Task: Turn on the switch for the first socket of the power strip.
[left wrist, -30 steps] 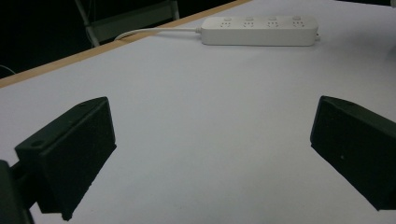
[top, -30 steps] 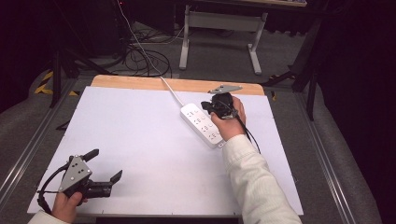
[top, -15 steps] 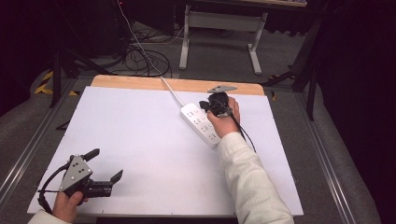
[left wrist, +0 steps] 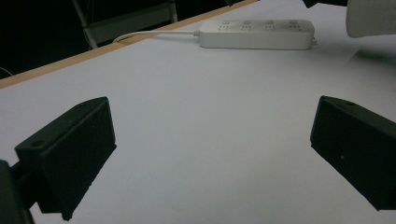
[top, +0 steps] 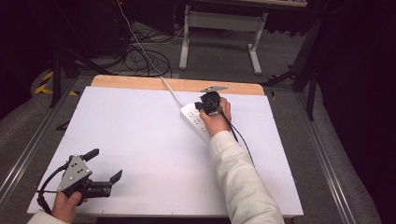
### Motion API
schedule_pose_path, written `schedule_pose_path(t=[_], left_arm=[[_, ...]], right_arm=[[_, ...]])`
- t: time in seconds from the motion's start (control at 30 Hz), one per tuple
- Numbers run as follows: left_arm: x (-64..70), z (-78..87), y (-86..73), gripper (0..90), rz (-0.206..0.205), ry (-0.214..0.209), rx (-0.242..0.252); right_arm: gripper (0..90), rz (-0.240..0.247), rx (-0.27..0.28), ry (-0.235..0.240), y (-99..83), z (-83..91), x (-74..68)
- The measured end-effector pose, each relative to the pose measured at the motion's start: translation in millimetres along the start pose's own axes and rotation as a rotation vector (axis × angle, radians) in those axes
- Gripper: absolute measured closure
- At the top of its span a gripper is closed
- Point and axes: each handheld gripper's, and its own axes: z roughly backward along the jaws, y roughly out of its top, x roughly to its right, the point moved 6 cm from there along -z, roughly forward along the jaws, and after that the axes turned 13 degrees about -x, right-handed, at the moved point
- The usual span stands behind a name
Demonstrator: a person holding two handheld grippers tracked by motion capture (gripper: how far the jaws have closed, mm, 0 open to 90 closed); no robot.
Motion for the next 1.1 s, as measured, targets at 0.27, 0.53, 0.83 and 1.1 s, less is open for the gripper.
schedule_pose_path(t=[0.27,0.53,0.83,1.1], left_arm=[[0.0,-0.3,0.1,0.7,0.001,-0.002,-0.002],[0.4,0.0,0.4,0.7,-0.002,-0.006,-0.001],[0.6,0.1,0.4,0.7,0.004,-0.010,0.001],[0.7,0.2,0.5,0.7,0.001,-0.011,0.001]], right_arm=[[90.0,-0.028,-0.007,-0.017,-2.7,-9.8,5.5],[90.0,-0.043,-0.028,-0.023,-6.3,-21.9,2.7],[90.0,-0.030,-0.031,-0.059,-7.1,-27.5,3.8],[90.0,-0.019,-0.029,-0.073,-6.8,-28.2,3.4]])
